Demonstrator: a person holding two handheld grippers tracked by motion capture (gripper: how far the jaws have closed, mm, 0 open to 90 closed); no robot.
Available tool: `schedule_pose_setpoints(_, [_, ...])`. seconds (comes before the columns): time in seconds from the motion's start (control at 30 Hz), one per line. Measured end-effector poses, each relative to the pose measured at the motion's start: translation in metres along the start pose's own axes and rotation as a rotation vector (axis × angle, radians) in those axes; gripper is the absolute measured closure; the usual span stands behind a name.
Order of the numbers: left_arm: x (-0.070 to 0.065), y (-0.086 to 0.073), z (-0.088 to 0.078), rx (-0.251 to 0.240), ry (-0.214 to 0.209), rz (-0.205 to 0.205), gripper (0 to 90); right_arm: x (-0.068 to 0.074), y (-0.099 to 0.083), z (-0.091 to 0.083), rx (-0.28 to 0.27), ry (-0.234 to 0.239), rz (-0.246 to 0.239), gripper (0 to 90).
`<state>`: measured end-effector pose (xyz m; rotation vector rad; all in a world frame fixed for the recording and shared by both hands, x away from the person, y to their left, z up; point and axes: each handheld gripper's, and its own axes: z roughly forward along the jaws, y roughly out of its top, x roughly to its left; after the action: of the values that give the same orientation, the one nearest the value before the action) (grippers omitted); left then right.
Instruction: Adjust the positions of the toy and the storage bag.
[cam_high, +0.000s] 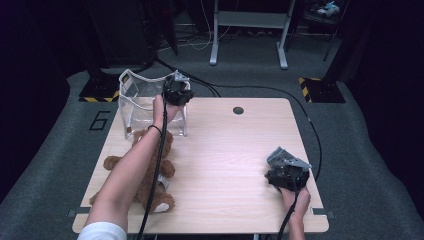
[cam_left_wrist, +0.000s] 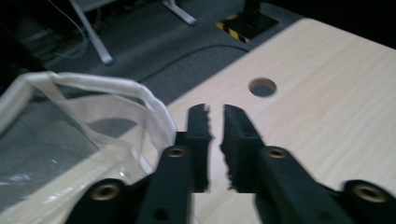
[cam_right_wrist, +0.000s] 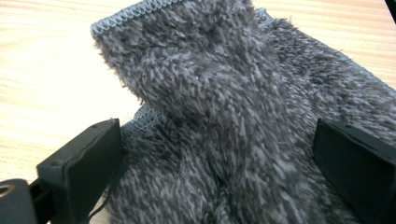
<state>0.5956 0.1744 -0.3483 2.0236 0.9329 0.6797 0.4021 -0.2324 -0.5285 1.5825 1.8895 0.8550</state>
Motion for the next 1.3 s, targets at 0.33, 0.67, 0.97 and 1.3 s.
schedule_pose_setpoints(0.33, [0.018, -0.004, 0.003, 0.096, 0.057, -0.098, 40.0, 0.0, 0.0, 0.0, 0.002, -0.001, 0.003, 1.9])
schedule_pose_setpoints(0.67, [0.019, -0.012, 0.018, 0.178, 0.027, -0.135, 69.1, 0.0, 0.0, 0.0, 0.002, 0.0, 0.003, 1.9])
schedule_pose_setpoints(0.97, [0.016, -0.012, 0.018, 0.161, 0.008, -0.09, 84.1, 0.0, 0.0, 0.0, 0.002, -0.001, 0.003, 2.0])
schedule_pose_setpoints(1.3, [0.003, -0.007, 0.02, 0.148, -0.021, -0.078, 84.5, 0.0, 0.0, 0.0, 0.001, -0.002, 0.001, 2.1])
